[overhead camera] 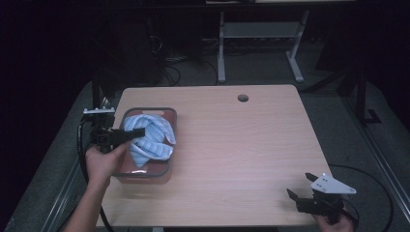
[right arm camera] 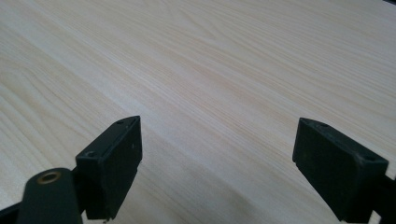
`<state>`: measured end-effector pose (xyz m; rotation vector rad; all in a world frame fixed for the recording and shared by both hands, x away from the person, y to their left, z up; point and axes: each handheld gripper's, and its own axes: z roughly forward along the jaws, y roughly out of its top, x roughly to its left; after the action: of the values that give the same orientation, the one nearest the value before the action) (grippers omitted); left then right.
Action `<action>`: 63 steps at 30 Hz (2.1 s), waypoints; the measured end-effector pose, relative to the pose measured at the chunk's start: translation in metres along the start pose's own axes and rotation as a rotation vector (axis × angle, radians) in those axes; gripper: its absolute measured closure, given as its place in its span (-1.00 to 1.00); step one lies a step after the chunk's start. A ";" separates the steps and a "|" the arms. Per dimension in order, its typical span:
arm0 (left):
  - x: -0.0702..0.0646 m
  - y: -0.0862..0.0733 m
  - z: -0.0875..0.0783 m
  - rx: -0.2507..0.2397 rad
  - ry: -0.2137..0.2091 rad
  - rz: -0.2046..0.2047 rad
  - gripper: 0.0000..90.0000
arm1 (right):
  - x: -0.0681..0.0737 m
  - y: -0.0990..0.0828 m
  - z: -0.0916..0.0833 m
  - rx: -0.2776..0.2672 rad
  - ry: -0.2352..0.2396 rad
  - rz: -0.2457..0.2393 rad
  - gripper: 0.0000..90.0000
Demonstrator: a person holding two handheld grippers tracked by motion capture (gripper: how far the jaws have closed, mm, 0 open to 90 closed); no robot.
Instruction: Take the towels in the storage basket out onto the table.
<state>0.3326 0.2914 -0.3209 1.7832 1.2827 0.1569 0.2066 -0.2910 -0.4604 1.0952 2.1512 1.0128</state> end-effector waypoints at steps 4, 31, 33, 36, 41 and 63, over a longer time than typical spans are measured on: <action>-0.002 0.002 -0.001 -0.006 -0.010 -0.001 0.63 | 0.000 0.000 0.000 0.000 0.000 0.001 -0.66; -0.031 0.020 0.006 -0.003 -0.053 0.054 0.63 | -0.001 0.000 0.000 -0.003 -0.003 -0.001 -0.66; -0.033 0.022 0.006 -0.005 -0.056 0.063 0.63 | -0.001 0.000 0.000 -0.003 -0.001 0.001 -0.66; -0.039 0.025 0.006 -0.007 -0.059 0.071 0.63 | -0.001 -0.001 -0.001 -0.005 -0.002 0.003 -0.66; -0.047 0.029 0.010 0.001 -0.070 0.095 0.63 | -0.002 -0.001 0.000 -0.006 -0.002 0.003 -0.66; -0.071 0.040 0.029 0.027 -0.107 0.138 0.63 | -0.006 -0.002 -0.002 -0.013 -0.006 0.007 -0.66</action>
<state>0.3448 0.2152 -0.2823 1.8786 1.0914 0.1204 0.2077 -0.2968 -0.4600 1.0992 2.1342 1.0236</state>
